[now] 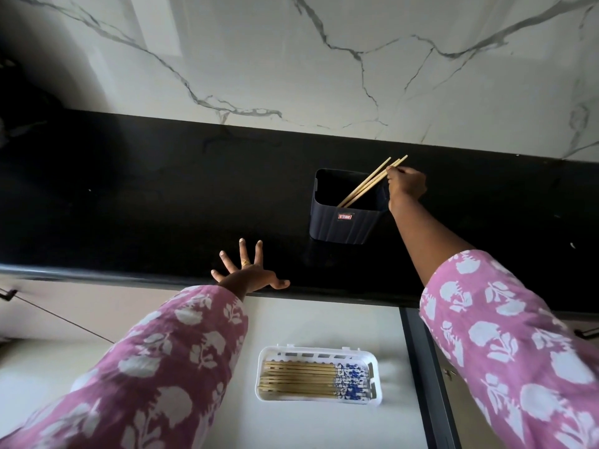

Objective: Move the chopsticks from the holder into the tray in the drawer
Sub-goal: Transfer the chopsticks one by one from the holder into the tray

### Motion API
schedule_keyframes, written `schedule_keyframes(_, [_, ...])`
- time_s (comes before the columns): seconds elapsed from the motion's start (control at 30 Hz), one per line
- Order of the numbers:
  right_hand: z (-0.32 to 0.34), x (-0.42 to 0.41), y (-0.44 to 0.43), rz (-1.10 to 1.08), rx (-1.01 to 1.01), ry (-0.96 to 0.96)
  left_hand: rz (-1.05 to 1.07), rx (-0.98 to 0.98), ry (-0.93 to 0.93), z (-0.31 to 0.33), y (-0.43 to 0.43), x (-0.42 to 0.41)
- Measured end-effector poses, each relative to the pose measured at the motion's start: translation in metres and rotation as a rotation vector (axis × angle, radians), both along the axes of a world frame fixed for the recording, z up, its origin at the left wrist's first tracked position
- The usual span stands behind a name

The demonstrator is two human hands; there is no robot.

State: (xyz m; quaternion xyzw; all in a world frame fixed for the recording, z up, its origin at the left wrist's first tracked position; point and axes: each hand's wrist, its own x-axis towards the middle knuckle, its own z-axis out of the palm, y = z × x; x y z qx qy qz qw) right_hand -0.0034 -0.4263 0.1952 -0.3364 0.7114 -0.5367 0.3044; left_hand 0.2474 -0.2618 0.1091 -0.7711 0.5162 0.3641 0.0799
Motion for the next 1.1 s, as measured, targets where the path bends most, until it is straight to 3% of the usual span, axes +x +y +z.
schedule_keyframes(0.37, [0.048, -0.006, 0.029, -0.059, -0.283, 0.095, -0.018, -0.022, -0.023, -0.003, 0.002, 0.001])
schedule_keyframes(0.67, [0.086, -0.008, 0.079, -0.003, -0.554, -0.151, -0.031, -0.032, -0.028, -0.002, 0.005, 0.002])
schedule_keyframes(0.83, [0.079, 0.001, 0.104, 0.156, -0.541, -0.219, -0.043, -0.041, -0.038, 0.002, 0.007, 0.001])
schedule_keyframes(1.1, [0.019, 0.033, 0.137, 0.541, -0.339, -0.138, -0.035, -0.037, -0.039, 0.004, 0.007, -0.001])
